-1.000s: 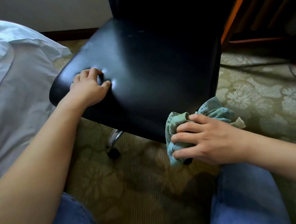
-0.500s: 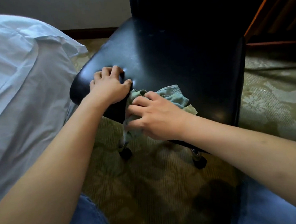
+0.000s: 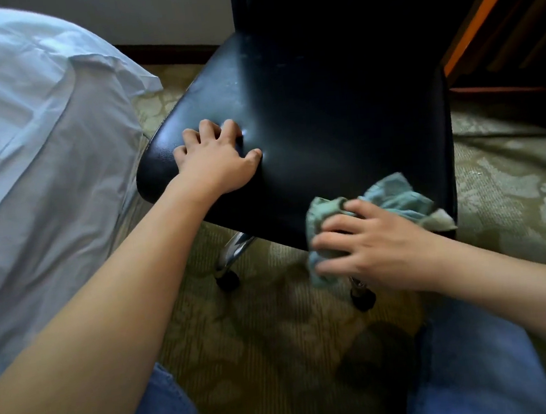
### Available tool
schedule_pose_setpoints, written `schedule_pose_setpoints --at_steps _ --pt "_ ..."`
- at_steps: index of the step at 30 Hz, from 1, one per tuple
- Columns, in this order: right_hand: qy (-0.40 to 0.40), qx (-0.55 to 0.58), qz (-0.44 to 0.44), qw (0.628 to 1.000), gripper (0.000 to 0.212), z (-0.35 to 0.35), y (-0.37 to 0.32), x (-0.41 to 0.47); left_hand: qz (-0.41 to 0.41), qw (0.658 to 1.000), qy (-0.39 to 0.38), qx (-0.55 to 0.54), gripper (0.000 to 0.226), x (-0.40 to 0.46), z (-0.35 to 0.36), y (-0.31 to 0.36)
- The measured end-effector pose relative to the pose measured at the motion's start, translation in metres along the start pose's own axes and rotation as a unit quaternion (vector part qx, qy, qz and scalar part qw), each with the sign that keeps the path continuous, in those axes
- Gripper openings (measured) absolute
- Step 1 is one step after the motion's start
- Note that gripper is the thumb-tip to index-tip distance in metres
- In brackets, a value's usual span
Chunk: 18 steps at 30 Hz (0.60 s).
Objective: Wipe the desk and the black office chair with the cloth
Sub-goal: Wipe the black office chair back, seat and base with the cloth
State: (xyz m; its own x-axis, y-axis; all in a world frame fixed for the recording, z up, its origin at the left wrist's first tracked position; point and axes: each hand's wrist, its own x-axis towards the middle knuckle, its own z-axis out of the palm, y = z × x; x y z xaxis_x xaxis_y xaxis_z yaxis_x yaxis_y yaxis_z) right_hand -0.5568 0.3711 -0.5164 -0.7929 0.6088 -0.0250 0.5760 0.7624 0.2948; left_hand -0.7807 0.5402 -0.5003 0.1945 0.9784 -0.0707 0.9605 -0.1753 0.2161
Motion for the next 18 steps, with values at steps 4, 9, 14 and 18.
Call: schedule_pose_setpoints --at_steps 4,9,14,18 --pt "0.048 -0.009 0.004 0.999 0.032 0.004 -0.004 0.083 0.000 1.000 -0.011 0.002 0.056 -0.004 -0.001 0.002" --pt "0.059 0.014 0.003 0.998 0.034 0.005 -0.004 0.071 0.016 0.999 -0.033 -0.020 0.048 -0.005 -0.010 -0.008" --pt "0.041 -0.004 0.032 0.999 0.034 0.015 -0.001 -0.035 0.064 0.995 -0.058 -0.046 0.042 -0.004 -0.016 -0.018" --pt "0.019 -0.032 0.040 0.998 0.035 0.020 0.005 -0.063 0.079 0.989 -0.085 -0.088 0.043 -0.005 -0.028 -0.031"
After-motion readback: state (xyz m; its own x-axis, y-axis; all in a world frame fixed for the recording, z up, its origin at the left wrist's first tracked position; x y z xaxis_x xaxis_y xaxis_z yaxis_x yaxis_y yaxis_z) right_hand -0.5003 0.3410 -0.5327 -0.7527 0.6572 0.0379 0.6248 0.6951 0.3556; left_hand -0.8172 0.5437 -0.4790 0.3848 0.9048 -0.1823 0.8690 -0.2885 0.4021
